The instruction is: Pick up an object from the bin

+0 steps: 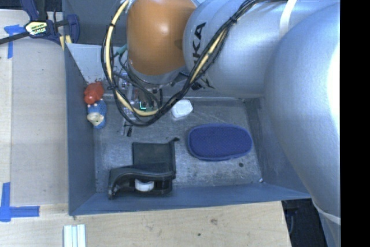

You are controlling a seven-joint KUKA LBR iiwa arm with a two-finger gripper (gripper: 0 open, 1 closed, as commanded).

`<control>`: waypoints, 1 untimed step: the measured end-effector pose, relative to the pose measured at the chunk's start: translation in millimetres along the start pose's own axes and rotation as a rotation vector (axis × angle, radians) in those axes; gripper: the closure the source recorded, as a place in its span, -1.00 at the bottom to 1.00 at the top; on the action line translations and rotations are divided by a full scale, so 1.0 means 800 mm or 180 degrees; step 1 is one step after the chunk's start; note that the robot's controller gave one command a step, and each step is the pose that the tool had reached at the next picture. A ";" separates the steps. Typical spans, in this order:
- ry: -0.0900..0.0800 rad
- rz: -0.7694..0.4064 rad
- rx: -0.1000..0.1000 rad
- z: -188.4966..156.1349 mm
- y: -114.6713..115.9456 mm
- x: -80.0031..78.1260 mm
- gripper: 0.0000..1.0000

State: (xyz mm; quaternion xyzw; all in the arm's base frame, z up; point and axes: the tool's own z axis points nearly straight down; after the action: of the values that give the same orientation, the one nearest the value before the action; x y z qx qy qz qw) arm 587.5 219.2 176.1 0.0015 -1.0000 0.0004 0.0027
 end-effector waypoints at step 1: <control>-0.0022 -0.0824 0.0011 0.116 0.019 -0.038 -1.00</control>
Offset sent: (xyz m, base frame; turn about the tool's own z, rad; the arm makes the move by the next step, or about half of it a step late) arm 0.0289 0.0176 -0.0920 -0.2610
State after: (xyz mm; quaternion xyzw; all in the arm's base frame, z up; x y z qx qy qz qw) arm 617.7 234.3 83.2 0.1306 -0.9914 0.0017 -0.0007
